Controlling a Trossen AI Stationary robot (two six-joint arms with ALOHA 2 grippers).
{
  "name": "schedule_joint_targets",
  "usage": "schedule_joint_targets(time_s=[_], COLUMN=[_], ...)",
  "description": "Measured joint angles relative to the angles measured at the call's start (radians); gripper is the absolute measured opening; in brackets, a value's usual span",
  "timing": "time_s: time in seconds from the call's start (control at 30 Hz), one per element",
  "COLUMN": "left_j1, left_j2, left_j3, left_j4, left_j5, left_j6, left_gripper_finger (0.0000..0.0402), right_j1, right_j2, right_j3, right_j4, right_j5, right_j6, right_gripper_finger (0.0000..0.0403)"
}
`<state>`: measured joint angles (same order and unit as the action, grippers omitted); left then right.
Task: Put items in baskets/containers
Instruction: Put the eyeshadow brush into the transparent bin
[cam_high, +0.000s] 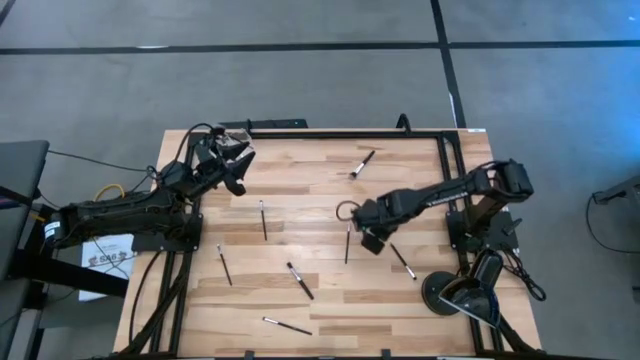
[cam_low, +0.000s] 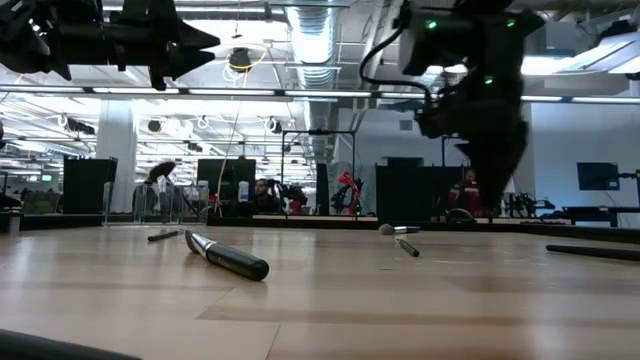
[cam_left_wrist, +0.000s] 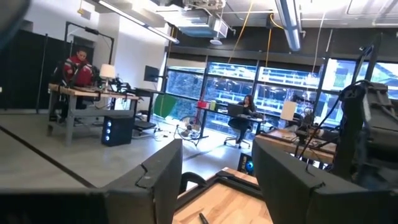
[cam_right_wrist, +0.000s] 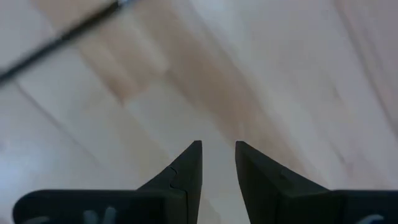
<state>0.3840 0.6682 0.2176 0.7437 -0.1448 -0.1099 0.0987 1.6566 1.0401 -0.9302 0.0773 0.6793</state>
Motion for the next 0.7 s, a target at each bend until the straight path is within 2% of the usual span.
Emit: schedule_joint_targets(time_s=[0.4,0.57,0.7], left_j1=[-0.045,-0.065,-0.079], left_j2=[0.000,0.000,0.000], left_j3=[0.000,0.000,0.000], left_j4=[-0.011,-0.011,-0.011], left_j5=[0.000,0.000,0.000], left_j6=[-0.010,-0.010,-0.004], left_gripper_finger=[0.0190,0.0190,0.0190], right_j1=[0.123,0.178,0.238], right_j2=[0.000,0.000,0.000], right_j3=[-0.005,-0.067,-0.113], right_j4=[-0.091,-0.071,-0.048], right_j5=[-0.082,-0.158,-0.178], right_j6=[0.074,0.137,0.206], right_gripper_finger=[0.0087,0.0087,0.0087])
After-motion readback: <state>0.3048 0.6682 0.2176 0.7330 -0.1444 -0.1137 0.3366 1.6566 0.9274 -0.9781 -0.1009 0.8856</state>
